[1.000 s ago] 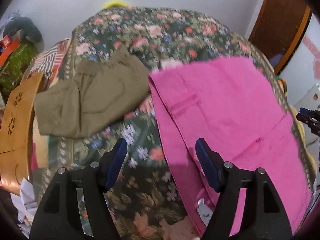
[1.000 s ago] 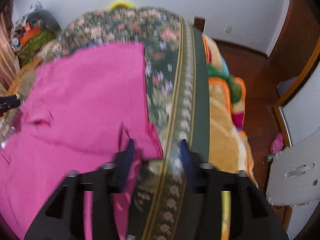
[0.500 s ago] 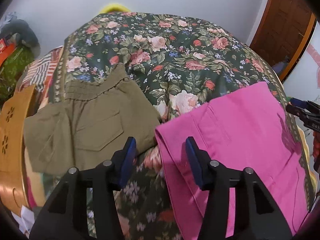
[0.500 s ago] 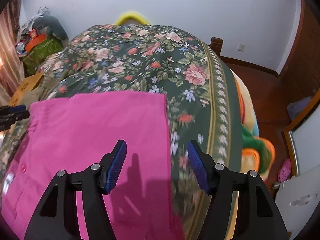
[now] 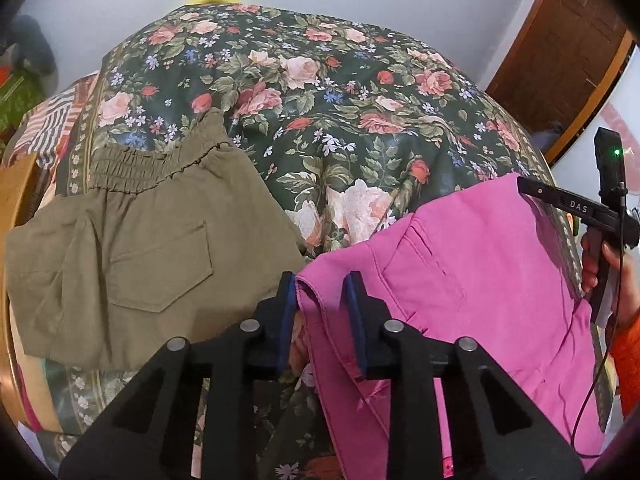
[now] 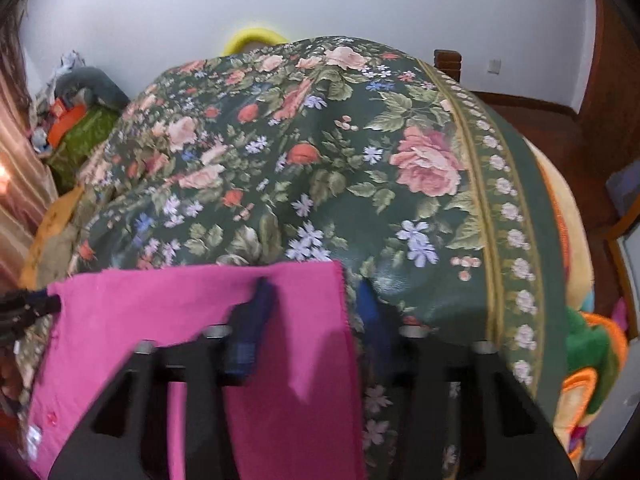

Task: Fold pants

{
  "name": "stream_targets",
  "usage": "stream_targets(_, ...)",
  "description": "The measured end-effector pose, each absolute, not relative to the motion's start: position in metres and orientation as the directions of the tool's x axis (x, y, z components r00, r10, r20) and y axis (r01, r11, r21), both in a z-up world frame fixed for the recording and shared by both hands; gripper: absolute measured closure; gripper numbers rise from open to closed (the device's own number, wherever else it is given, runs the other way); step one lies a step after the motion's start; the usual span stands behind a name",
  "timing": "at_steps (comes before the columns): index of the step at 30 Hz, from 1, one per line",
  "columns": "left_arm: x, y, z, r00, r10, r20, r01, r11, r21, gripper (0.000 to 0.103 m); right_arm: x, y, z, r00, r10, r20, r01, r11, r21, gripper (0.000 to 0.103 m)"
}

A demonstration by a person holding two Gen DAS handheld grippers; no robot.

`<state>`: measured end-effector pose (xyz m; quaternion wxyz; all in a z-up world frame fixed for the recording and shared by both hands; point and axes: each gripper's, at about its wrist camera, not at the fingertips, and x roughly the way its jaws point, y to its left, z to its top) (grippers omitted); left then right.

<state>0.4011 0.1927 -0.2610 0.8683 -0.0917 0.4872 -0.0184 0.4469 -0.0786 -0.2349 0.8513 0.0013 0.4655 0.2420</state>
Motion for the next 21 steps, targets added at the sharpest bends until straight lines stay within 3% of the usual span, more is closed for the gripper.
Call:
stream_targets(1,0.401,0.192,-0.260,0.525,-0.111,-0.844,-0.062,0.984,-0.168,0.082,0.446,-0.077,-0.235,0.446,0.413,-0.794,-0.410,0.883,0.229,0.097)
stream_targets(4,0.398,0.188,-0.249,0.541,-0.056,-0.839,-0.066,0.992,-0.109,0.091,0.442,-0.068,-0.229,0.469,0.370,-0.802,-0.431,0.889,0.158,0.100)
stream_targets(11,0.395,0.188,-0.210,0.586,-0.011,-0.810,-0.085,0.994,-0.075,0.094,0.418,-0.075,-0.173,0.581,0.349,-0.735,-0.446,0.892,0.071,0.101)
stream_targets(16,0.386,0.170,-0.159,0.689,0.051,-0.723,-0.094,0.995,-0.020,0.094,0.395,-0.085,-0.116,0.693,0.336,-0.638,-0.421,0.907,0.020,0.101)
stream_targets(21,0.356,0.149,-0.133,0.729,0.059,-0.682,-0.058,0.998,0.025,0.094,0.362,-0.098,-0.088,0.702,0.364,-0.612,-0.444,0.896,0.023,0.101)
